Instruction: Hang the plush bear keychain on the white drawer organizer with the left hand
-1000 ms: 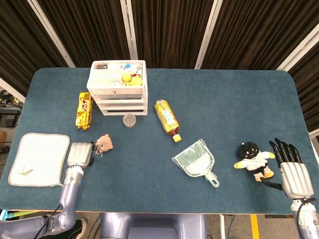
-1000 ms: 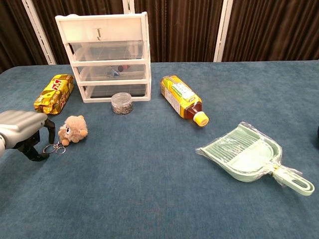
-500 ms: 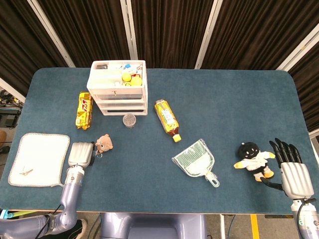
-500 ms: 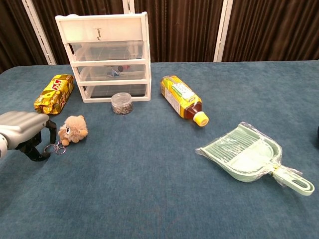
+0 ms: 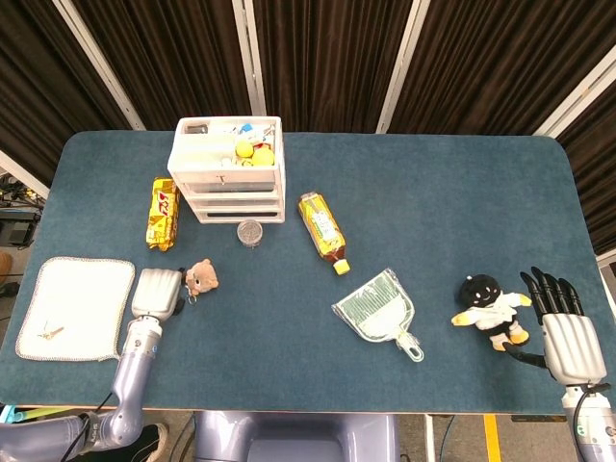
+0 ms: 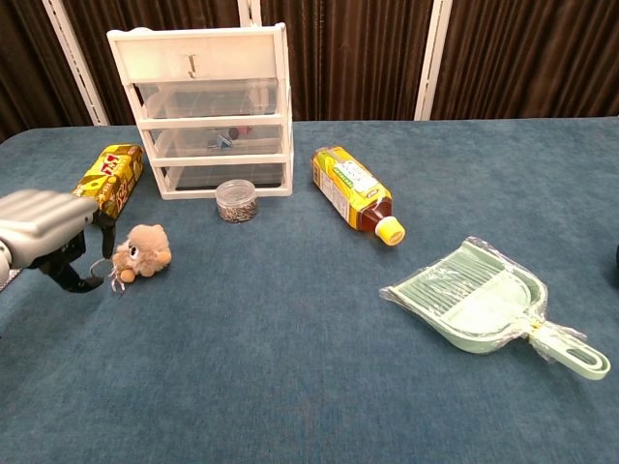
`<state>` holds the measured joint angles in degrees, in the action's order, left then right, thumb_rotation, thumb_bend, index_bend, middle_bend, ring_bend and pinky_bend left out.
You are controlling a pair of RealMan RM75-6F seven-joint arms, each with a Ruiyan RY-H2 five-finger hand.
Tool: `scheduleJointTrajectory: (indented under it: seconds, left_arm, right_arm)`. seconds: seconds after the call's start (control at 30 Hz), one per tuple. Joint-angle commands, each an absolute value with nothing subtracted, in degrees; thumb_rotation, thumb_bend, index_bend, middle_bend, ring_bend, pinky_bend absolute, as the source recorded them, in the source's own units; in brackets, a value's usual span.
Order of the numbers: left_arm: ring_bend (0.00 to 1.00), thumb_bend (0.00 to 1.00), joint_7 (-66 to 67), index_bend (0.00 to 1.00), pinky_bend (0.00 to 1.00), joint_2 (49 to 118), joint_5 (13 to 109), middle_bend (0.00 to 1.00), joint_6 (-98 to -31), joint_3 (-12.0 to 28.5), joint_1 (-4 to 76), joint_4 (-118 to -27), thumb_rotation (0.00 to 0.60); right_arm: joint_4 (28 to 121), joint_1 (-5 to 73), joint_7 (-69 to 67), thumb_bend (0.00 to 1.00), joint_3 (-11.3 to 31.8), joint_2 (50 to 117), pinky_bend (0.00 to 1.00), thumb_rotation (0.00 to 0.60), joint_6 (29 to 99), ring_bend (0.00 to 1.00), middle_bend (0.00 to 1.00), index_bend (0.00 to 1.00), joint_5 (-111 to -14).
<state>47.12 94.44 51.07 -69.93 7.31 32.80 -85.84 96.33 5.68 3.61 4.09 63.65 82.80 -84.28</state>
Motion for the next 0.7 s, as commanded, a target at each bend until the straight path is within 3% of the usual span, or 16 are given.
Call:
scheduleJointTrajectory:
  seconds: [0.03, 0.4, 0.7]
  left_arm:
    - [0.87, 0.3, 46.8, 0.46, 0.76, 92.2, 54.9, 0.94, -70.2, 7.2, 34.0, -87.7, 0.6]
    - [0.87, 0.3, 47.7, 0.47, 0.76, 86.8, 67.7, 0.94, -69.0, 7.4, 39.1, -87.3, 0.6]
    - [0.87, 0.3, 45.2, 0.47, 0.76, 84.7, 79.0, 0.94, -67.1, 7.4, 44.4, -79.1, 0.6]
  right_arm:
    - [96.3, 5.7, 3.7, 0.05, 4.1, 63.7, 0.0, 0.6, 82.8, 0.0, 0.0, 0.02, -84.2]
    - [96.4, 5.6, 3.7, 0.05, 4.1, 63.7, 0.0, 0.6, 82.8, 0.0, 0.0, 0.02, -84.0]
    - [96.5, 5.6, 3.6, 0.05, 4.2, 63.7, 0.0, 0.6, 82.9, 0.0, 0.0, 0.02, -83.8]
